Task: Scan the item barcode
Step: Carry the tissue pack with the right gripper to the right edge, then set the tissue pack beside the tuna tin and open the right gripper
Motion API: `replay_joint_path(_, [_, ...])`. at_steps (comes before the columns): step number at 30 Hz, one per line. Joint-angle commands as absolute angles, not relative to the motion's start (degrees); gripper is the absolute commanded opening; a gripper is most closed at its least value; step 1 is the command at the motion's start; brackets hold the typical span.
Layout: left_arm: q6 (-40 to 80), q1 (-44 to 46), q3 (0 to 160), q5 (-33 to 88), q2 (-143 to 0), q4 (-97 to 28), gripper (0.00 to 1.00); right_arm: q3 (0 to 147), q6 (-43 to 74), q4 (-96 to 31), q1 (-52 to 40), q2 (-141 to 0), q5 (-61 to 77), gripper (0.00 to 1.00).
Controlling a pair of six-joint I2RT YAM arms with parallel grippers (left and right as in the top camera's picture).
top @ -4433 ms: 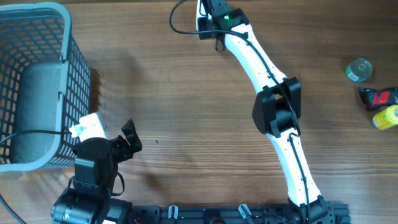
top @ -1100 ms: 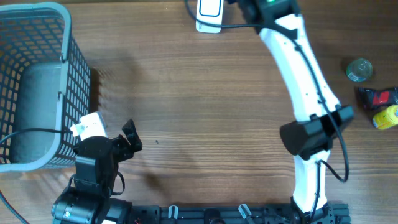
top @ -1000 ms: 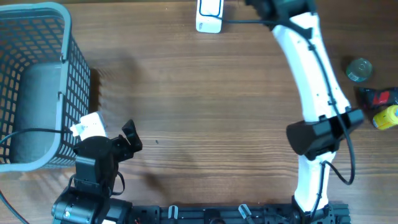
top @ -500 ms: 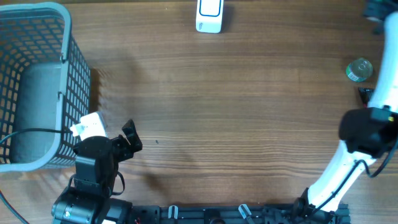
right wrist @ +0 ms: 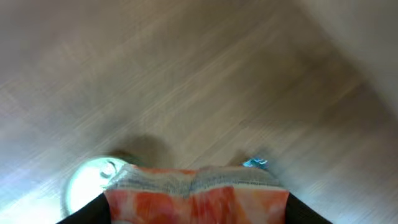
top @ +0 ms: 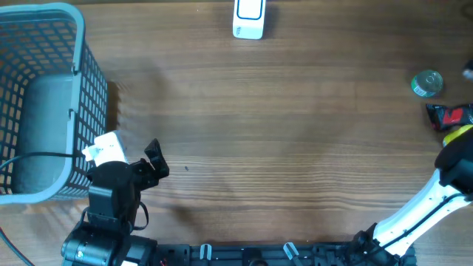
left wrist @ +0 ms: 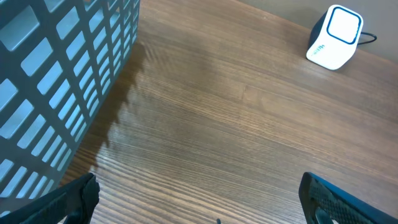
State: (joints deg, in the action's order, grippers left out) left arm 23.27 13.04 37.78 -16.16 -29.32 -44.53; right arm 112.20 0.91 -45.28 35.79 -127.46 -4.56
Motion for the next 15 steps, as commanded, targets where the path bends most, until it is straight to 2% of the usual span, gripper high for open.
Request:
replay_joint_path(1, [23.64,12.73,37.93,-16.05,-29.36,-44.18,1.0,104.14,1.76,-39.22,35.11,-129.75,-2.35,0.31])
replay_joint_path(6, [23.62,12.73,37.93,-16.05,-29.36,-44.18,1.0,97.78,2.13,-32.25,35.35,-132.73,-2.28,0.33])
replay_joint_path(12, [23.62,12.73,37.93,-16.05,-29.36,-44.21,1.0,97.73,2.37,-29.98,35.51,-133.51,-2.28,0.34])
replay_joint_path(15, [23.62,12.73,37.93,-16.05,-29.36,-44.21,1.0,97.89,2.0,-30.0,35.68,-133.51,-2.74,0.41])
